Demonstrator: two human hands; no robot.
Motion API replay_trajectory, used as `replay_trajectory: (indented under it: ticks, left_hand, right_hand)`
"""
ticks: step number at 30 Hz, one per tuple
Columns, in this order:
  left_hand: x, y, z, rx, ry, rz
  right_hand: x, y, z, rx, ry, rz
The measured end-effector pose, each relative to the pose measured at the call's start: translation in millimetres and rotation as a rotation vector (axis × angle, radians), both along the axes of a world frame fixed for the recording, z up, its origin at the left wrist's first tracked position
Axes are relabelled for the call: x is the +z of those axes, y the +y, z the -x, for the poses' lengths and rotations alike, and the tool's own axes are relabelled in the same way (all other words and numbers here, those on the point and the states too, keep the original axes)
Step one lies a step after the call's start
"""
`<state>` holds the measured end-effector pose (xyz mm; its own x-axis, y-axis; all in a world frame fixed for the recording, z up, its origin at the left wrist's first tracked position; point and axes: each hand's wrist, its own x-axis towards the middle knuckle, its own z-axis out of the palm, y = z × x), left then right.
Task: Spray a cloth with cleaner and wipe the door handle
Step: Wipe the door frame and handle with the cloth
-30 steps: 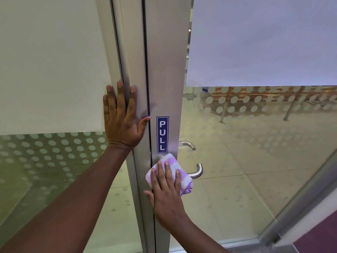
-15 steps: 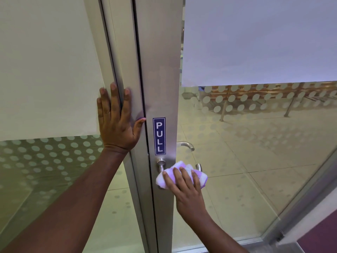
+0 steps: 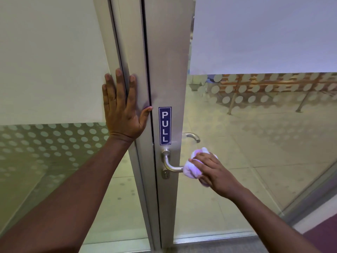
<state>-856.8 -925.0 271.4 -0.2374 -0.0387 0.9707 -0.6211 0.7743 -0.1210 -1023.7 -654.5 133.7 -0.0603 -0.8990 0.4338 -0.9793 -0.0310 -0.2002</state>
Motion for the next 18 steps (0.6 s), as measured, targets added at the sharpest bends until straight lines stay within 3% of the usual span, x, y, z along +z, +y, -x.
replay_trajectory:
  ticks: [4,10,18]
  left_hand:
    - [-1.1,-1.7,1.5,0.008,0.003,-0.004]
    - [-2.2,-3.1,2.5,0.007,0.005,-0.007]
    - [-1.7,0.4,1.5,0.008,0.003,-0.016]
  right_hand:
    - [9.2,-2.3,3.2,0.049,-0.057,-0.087]
    - [7.2,-4.2,0.7,0.060,0.016,-0.026]
    - [-24.3,-24.7,-28.5,-0.117,0.293,0.383]
